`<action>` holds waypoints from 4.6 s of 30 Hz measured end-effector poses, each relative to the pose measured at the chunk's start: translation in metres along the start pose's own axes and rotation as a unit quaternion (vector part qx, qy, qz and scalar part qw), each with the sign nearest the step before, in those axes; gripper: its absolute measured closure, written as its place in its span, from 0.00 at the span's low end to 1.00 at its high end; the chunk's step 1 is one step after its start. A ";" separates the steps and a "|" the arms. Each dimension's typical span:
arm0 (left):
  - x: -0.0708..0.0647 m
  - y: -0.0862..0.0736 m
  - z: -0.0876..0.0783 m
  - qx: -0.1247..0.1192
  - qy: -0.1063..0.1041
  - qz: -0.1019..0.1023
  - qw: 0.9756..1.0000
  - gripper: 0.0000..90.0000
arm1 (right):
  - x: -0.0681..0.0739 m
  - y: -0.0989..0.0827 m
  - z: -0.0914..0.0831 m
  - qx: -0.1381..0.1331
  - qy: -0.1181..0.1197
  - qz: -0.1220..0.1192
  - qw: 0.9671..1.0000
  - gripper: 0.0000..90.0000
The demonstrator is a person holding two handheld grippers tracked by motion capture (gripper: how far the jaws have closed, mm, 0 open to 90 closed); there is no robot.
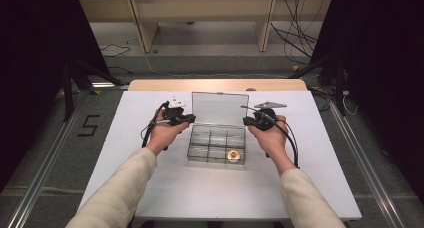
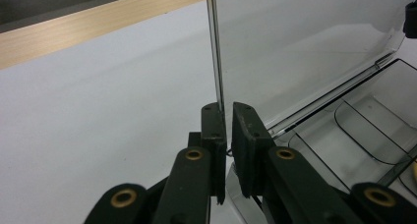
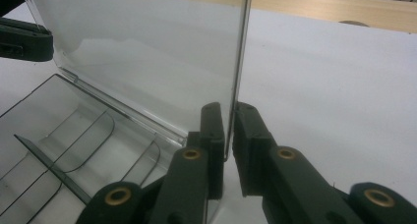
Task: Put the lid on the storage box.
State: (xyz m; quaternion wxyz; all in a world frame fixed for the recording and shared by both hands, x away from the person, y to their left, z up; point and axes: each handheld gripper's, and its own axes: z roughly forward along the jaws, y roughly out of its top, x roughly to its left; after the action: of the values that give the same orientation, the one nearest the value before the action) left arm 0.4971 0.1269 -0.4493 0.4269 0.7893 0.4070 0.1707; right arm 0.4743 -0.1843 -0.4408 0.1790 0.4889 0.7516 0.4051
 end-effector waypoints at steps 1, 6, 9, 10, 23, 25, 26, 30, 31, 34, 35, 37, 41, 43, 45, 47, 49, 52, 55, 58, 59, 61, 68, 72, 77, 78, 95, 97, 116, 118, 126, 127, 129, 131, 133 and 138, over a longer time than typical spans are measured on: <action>0.000 0.000 0.000 -0.002 0.000 0.001 1.000 0.93 | 0.000 0.000 0.000 -0.001 -0.001 -0.002 1.000 0.93; -0.001 -0.001 -0.001 -0.005 0.001 0.007 1.000 0.93 | 0.002 -0.002 -0.001 -0.005 -0.004 -0.005 1.000 0.93; -0.001 -0.001 -0.001 -0.004 0.001 0.008 1.000 0.93 | 0.002 -0.003 -0.002 -0.008 -0.005 -0.010 1.000 0.93; -0.001 -0.001 -0.002 -0.003 0.001 0.010 1.000 0.93 | 0.002 -0.003 -0.002 -0.008 -0.005 -0.011 1.000 0.93; -0.004 -0.003 -0.004 -0.008 0.005 0.023 1.000 0.93 | 0.005 -0.006 -0.005 -0.015 -0.009 -0.017 1.000 0.93; -0.004 -0.003 -0.004 -0.008 0.006 0.025 1.000 0.93 | 0.006 -0.006 -0.005 -0.016 -0.010 -0.018 1.000 0.93; -0.004 -0.003 -0.005 -0.007 0.006 0.026 1.000 0.93 | 0.006 -0.007 -0.005 -0.016 -0.010 -0.018 1.000 0.93; -0.005 -0.004 -0.005 -0.007 0.006 0.029 1.000 0.93 | 0.006 -0.008 -0.006 -0.018 -0.010 -0.021 1.000 0.93; -0.005 -0.004 -0.005 -0.009 0.007 0.029 1.000 0.93 | 0.007 -0.008 -0.006 -0.018 -0.011 -0.021 1.000 0.93; -0.005 -0.005 -0.006 -0.010 0.008 0.031 0.999 0.93 | 0.007 -0.008 -0.007 -0.019 -0.012 -0.023 0.999 0.93; -0.005 -0.005 -0.007 -0.010 0.008 0.032 0.999 0.93 | 0.007 -0.008 -0.007 -0.020 -0.011 -0.025 0.999 0.93; -0.006 -0.006 -0.007 -0.012 0.008 0.031 0.999 0.93 | 0.008 -0.009 -0.007 -0.019 -0.012 -0.027 0.999 0.93; -0.006 -0.007 -0.008 -0.015 0.009 0.030 0.999 0.94 | 0.009 -0.010 -0.008 -0.022 -0.014 -0.031 0.999 0.93; -0.007 -0.008 -0.008 -0.015 0.010 0.033 0.999 0.94 | 0.009 -0.011 -0.009 -0.023 -0.015 -0.032 0.999 0.93; -0.007 -0.008 -0.008 -0.017 0.010 0.034 0.999 0.94 | 0.010 -0.011 -0.009 -0.025 -0.015 -0.031 0.999 0.93; -0.007 -0.009 -0.009 -0.017 0.010 0.037 0.999 0.94 | 0.010 -0.012 -0.009 -0.027 -0.014 -0.030 0.999 0.93; -0.008 -0.009 -0.009 -0.018 0.011 0.038 0.999 0.94 | 0.010 -0.014 -0.010 -0.031 -0.015 -0.032 0.999 0.92; -0.008 -0.010 -0.010 -0.018 0.011 0.042 0.999 0.94 | 0.011 -0.015 -0.010 -0.033 -0.015 -0.029 0.999 0.93; -0.009 -0.010 -0.010 -0.019 0.012 0.043 0.999 0.94 | 0.011 -0.016 -0.011 -0.036 -0.016 -0.030 0.999 0.93; -0.009 -0.011 -0.011 -0.019 0.013 0.043 0.999 0.94 | 0.012 -0.017 -0.011 -0.038 -0.017 -0.028 0.999 0.93; -0.009 -0.011 -0.011 -0.019 0.013 0.044 0.999 0.94 | 0.012 -0.018 -0.011 -0.039 -0.017 -0.029 0.999 0.92; -0.009 -0.012 -0.012 -0.019 0.012 0.045 0.999 0.94 | 0.012 -0.018 -0.012 -0.040 -0.017 -0.030 0.999 0.92; -0.011 -0.014 -0.012 -0.021 0.014 0.045 0.999 0.94 | 0.014 -0.020 -0.013 -0.038 -0.018 -0.031 0.999 0.92; -0.012 -0.016 -0.013 -0.018 0.012 0.044 0.999 0.94 | 0.015 -0.023 -0.014 -0.044 -0.018 -0.027 0.998 0.92; -0.013 -0.017 -0.015 -0.018 0.013 0.042 0.999 0.94 | 0.015 -0.025 -0.015 -0.046 -0.015 -0.024 0.999 0.92; -0.013 -0.018 -0.015 -0.017 0.014 0.041 0.999 0.94 | 0.015 -0.025 -0.015 -0.047 -0.017 -0.026 0.998 0.92; -0.024 -0.020 -0.025 -0.029 -0.019 0.034 0.999 0.99 | 0.017 -0.026 -0.018 -0.052 -0.016 -0.018 0.998 0.93; -0.026 -0.018 -0.025 -0.036 -0.021 0.036 0.998 0.99 | 0.017 -0.026 -0.019 -0.052 -0.016 -0.019 0.998 0.93; -0.030 -0.020 -0.028 -0.054 -0.023 0.051 0.997 1.00 | 0.019 -0.032 -0.021 -0.048 -0.013 -0.016 0.999 0.93; -0.030 -0.021 -0.027 -0.054 -0.024 0.051 0.997 1.00 | 0.018 -0.033 -0.021 -0.049 -0.011 -0.015 0.999 0.93; -0.031 -0.023 -0.028 -0.052 -0.026 0.053 0.997 1.00 | 0.015 -0.038 -0.024 -0.032 0.004 -0.008 0.999 0.94; -0.031 -0.023 -0.028 -0.052 -0.026 0.053 0.997 1.00 | 0.015 -0.039 -0.024 -0.029 0.004 -0.007 1.000 0.95; -0.031 -0.023 -0.028 -0.052 -0.025 0.053 0.997 1.00 | 0.014 -0.041 -0.026 -0.025 0.010 -0.007 1.000 0.99; -0.031 -0.024 -0.028 -0.050 -0.025 0.056 0.997 1.00 | 0.014 -0.042 -0.027 -0.027 0.015 -0.007 1.000 1.00; -0.032 -0.024 -0.029 -0.050 -0.025 0.057 0.997 1.00 | 0.015 -0.043 -0.029 -0.029 0.024 -0.012 0.999 1.00; -0.033 -0.026 -0.029 -0.052 -0.026 0.056 0.997 1.00 | 0.015 -0.043 -0.031 -0.045 0.026 -0.017 0.999 1.00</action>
State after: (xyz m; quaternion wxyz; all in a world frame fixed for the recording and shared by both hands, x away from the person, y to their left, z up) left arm 0.4464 0.1246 -0.4512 0.4672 0.7920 0.3413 0.1948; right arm 0.4212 -0.1928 -0.4542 0.1881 0.4565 0.7456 0.4476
